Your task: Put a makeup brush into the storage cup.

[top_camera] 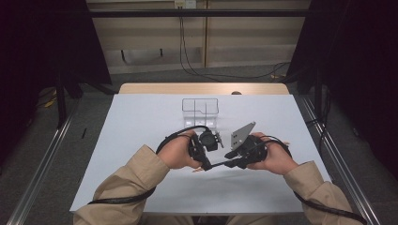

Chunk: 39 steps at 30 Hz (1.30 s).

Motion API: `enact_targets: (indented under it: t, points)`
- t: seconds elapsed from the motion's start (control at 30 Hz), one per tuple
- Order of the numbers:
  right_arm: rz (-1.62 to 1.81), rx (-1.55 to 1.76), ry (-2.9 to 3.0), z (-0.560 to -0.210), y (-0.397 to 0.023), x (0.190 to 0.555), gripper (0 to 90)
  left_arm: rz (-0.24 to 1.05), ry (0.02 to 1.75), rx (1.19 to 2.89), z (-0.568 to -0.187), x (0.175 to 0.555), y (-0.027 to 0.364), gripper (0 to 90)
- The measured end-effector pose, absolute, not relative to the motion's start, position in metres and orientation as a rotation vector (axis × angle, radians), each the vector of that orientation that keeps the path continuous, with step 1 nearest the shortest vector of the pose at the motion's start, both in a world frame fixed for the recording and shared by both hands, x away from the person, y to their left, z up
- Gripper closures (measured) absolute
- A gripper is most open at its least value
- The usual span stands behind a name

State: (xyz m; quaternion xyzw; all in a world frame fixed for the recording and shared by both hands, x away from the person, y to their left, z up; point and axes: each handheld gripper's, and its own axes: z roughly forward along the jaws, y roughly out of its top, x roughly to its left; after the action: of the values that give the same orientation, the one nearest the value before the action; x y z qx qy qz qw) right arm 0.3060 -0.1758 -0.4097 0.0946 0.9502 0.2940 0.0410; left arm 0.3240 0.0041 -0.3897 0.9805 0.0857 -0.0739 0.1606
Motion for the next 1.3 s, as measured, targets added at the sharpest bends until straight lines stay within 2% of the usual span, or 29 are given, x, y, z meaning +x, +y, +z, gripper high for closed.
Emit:
enact_targets:
  t: [0.3, 0.67, 1.03, 1.1, 1.3]
  points:
    - [0.89, 0.234, 2.968, -0.416, -0.173, 0.303, 79.7, -0.274, 0.259, 2.738, -0.386, 0.324, 0.005, 83.5]
    - [0.887, 0.156, 3.018, -0.42, -0.174, 0.299, 84.7, -0.339, 0.213, 2.68, -0.379, 0.332, 0.007, 83.5]
    - [0.923, 0.179, 3.03, -0.423, -0.175, 0.299, 85.3, -0.364, 0.228, 2.636, -0.378, 0.337, 0.012, 82.1]
    - [0.918, 0.182, 3.029, -0.423, -0.176, 0.299, 85.3, -0.368, 0.266, 2.622, -0.378, 0.336, 0.012, 79.1]
    - [0.913, 0.2, 3.029, -0.425, -0.178, 0.3, 85.3, -0.339, 0.241, 2.604, -0.377, 0.338, 0.015, 60.2]
